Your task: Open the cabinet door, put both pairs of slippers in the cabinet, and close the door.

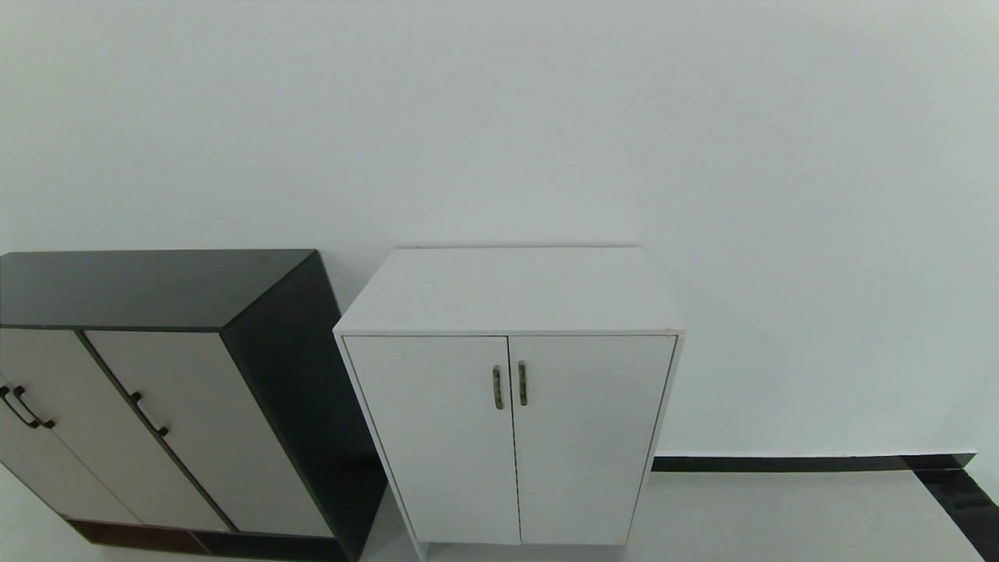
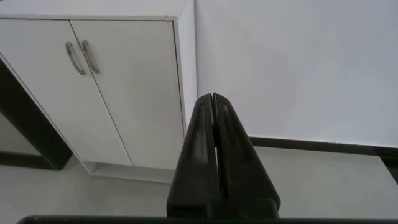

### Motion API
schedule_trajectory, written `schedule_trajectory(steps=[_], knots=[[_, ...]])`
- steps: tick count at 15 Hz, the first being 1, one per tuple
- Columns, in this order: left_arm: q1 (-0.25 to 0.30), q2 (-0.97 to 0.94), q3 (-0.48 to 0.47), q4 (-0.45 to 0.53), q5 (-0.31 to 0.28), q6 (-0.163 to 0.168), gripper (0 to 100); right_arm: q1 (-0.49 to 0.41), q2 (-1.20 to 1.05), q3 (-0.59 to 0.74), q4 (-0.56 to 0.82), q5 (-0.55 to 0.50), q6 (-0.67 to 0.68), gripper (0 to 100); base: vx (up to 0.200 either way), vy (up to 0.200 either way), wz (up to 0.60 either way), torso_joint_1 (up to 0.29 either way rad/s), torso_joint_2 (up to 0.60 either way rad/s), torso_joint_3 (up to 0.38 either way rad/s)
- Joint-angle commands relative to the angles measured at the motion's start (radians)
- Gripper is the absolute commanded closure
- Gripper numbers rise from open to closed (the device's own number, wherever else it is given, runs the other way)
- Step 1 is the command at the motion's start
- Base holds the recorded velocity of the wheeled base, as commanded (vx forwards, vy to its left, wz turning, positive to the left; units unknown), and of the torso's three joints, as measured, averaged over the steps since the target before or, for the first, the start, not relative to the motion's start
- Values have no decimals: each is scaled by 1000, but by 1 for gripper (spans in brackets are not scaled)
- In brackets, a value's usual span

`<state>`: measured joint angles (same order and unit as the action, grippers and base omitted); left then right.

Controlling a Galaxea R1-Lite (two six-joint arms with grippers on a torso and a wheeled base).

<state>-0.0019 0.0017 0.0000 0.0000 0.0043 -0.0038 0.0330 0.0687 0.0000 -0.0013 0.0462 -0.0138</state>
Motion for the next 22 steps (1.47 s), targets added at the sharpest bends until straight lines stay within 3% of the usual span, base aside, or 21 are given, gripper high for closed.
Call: schedule_trajectory(steps=[1, 2, 22], knots=[[0, 0, 0, 0, 0, -1, 100, -24, -23, 0, 0, -6, 5, 100, 0, 0, 0, 0, 0, 0], [0, 0, 0, 0, 0, -1, 100, -54, -29, 0, 0, -6, 5, 100, 0, 0, 0, 0, 0, 0], [0, 0, 0, 0, 2, 1, 100, -35, -69, 0, 0, -8, 2, 100, 0, 0, 0, 0, 0, 0]])
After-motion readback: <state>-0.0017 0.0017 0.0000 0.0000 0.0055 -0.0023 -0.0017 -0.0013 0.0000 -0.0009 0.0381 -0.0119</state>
